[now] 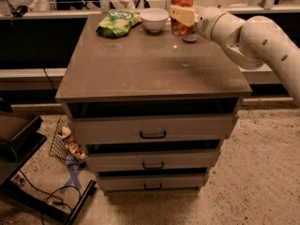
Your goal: Place coke can upright
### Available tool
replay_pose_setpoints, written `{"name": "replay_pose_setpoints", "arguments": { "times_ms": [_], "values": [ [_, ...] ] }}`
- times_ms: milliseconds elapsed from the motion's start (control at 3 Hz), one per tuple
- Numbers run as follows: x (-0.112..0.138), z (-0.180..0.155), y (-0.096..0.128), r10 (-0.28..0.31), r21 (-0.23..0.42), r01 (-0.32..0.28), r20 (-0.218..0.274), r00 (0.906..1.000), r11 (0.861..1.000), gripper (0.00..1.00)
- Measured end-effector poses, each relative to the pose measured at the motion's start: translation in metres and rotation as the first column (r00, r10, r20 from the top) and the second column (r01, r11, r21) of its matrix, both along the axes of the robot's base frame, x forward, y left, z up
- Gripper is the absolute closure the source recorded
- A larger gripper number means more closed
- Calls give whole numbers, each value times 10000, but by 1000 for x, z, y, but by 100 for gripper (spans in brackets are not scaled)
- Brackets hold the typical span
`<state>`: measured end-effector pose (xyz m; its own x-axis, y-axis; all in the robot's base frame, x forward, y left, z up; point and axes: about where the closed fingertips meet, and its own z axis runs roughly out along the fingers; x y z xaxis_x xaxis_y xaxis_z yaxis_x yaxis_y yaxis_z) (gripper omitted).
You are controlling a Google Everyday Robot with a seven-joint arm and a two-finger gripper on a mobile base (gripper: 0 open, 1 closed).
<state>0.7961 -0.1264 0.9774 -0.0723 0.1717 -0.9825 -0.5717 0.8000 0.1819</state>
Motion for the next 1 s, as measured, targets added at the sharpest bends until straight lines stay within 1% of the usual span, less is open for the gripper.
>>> {"name": "replay_pose_setpoints", "arguments": {
  "times_ms": [333, 667, 1000],
  "values": [
    [-11, 33, 25, -168, 337, 138, 908, 9957, 9993, 100],
    [-11, 31, 27, -91, 346, 62, 851, 9963, 9994, 100],
    [-22, 19, 42, -390, 491, 357, 668, 9970, 9982, 100]
  ]
}}
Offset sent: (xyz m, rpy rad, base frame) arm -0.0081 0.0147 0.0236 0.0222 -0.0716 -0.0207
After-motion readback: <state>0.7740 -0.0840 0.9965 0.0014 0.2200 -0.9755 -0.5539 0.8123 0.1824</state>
